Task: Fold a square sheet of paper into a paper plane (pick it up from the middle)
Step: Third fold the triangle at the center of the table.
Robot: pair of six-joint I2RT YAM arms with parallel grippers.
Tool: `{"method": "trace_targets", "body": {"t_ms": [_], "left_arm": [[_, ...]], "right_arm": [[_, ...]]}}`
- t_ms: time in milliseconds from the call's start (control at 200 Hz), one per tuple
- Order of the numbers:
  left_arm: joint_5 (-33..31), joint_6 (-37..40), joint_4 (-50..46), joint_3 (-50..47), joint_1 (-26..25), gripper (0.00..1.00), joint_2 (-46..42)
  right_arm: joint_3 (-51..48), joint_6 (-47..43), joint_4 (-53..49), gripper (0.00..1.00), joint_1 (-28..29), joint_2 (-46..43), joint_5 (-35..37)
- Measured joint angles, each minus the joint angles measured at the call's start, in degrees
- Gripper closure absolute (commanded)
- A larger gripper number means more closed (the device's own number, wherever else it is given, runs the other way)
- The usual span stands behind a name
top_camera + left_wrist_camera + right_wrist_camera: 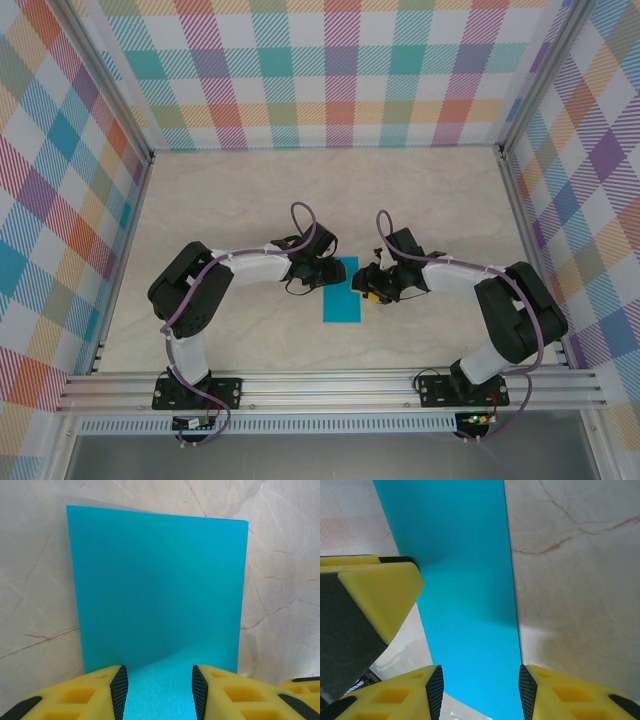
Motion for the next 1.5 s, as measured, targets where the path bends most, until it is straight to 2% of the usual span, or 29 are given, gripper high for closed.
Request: {"method": "trace_targets", "body": {"t_ms": [290,660,1130,1500], "left_arm": [[0.6,0.0,2.1,-1.6,0.4,0.59,-0.6],[0.8,0.0,4.6,-3.5,0.7,0.61,-1.5],[1.0,0.0,4.8,-5.0,1.2,0.61,-2.6],[1.9,0.0,4.9,-5.0,1.5,0.61,-2.6]], "right_arm": [[0.0,0.5,1.0,0.55,0.0,1.9,-0.2],[0.0,1.8,4.4,0.61,0.0,4.0,-1.8],[-0.1,1.3,1.9,0.59,0.0,1.0,1.5],[-0.6,1.3,4.4,0.62,-0.2,3.3,-1.8]]}}
